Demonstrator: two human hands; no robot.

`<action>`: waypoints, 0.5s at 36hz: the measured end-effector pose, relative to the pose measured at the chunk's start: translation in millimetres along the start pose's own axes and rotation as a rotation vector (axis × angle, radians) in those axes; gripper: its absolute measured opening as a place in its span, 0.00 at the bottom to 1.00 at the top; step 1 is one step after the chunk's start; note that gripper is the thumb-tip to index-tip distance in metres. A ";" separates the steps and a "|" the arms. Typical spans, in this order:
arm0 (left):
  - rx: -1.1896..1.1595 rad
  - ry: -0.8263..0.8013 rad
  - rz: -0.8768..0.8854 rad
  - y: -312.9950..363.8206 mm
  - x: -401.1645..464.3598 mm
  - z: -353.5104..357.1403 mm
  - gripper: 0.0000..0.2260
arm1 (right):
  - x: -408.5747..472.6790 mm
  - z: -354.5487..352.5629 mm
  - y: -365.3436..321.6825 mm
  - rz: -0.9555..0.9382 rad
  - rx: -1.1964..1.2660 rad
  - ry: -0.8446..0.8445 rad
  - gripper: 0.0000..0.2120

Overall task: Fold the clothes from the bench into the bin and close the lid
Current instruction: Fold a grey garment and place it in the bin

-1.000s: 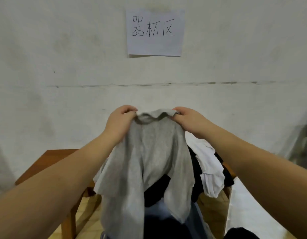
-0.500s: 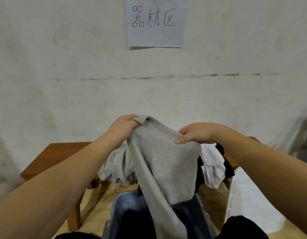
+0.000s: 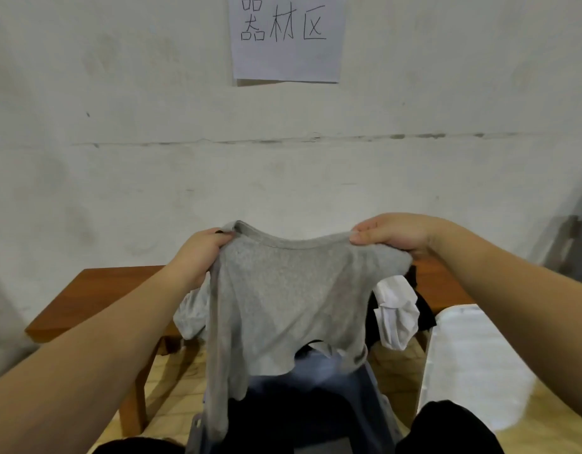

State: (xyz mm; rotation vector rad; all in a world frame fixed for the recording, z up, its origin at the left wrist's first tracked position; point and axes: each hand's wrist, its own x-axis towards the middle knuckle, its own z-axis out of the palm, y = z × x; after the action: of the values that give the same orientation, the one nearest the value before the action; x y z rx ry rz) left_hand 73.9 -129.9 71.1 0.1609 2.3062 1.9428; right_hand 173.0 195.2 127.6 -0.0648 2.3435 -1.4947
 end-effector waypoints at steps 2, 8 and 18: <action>-0.013 -0.011 -0.022 -1.3 0.1 3.7 0.06 | 1.7 9.3 -11.6 -0.100 0.130 0.029 0.08; 0.134 -0.054 -0.032 -3.9 1.0 19.7 0.09 | 15.8 37.1 -49.7 -0.323 0.285 0.123 0.07; -0.069 -0.012 0.159 -6.3 -68.2 71.4 0.14 | 39.4 53.3 -69.8 -0.405 0.498 0.284 0.05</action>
State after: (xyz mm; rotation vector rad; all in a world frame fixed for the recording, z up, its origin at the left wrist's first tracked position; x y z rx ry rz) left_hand 152.6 -72.4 54.6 0.3582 2.2784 2.0855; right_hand 142.7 109.2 158.5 -0.2227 2.1690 -2.3873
